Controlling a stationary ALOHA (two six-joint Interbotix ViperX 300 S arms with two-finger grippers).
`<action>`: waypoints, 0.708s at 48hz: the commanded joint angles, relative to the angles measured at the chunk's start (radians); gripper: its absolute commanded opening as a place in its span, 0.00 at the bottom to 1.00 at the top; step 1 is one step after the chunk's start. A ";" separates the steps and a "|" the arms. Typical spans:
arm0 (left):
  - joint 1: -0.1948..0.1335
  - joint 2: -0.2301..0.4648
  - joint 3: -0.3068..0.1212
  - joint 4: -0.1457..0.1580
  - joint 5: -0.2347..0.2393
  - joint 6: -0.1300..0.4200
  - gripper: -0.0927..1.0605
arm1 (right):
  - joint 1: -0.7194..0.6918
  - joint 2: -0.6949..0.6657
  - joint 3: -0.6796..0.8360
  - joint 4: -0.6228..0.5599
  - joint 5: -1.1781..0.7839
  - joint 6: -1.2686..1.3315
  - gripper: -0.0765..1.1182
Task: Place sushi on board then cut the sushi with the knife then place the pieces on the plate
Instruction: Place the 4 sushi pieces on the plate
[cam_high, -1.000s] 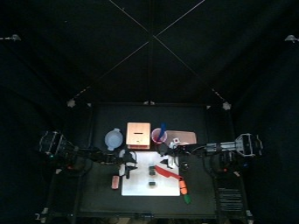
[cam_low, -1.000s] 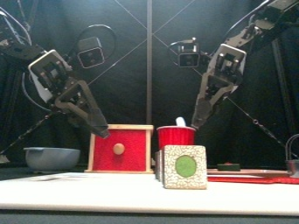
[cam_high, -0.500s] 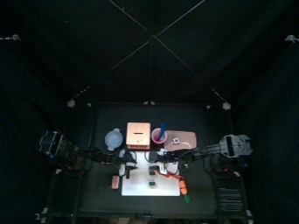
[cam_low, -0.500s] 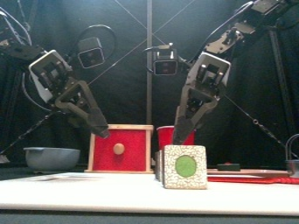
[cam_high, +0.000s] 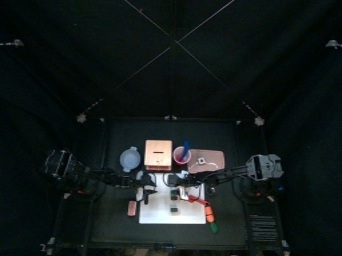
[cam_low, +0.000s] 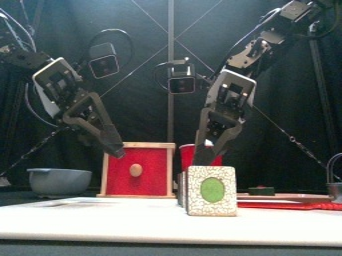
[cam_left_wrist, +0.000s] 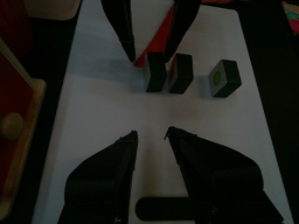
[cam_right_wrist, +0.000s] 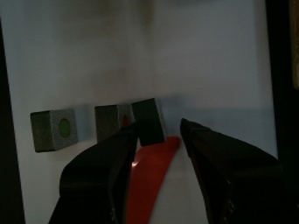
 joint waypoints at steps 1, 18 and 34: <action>0.003 -0.003 -0.006 0.000 -0.003 0.000 0.73 | 0.003 -0.020 -0.023 0.005 -0.003 0.000 0.74; 0.003 -0.003 -0.006 -0.002 -0.003 0.000 0.73 | 0.008 0.037 -0.064 -0.005 -0.002 -0.002 0.70; 0.003 -0.003 -0.003 0.000 -0.003 0.003 0.73 | 0.002 0.015 -0.071 -0.009 0.029 0.000 0.53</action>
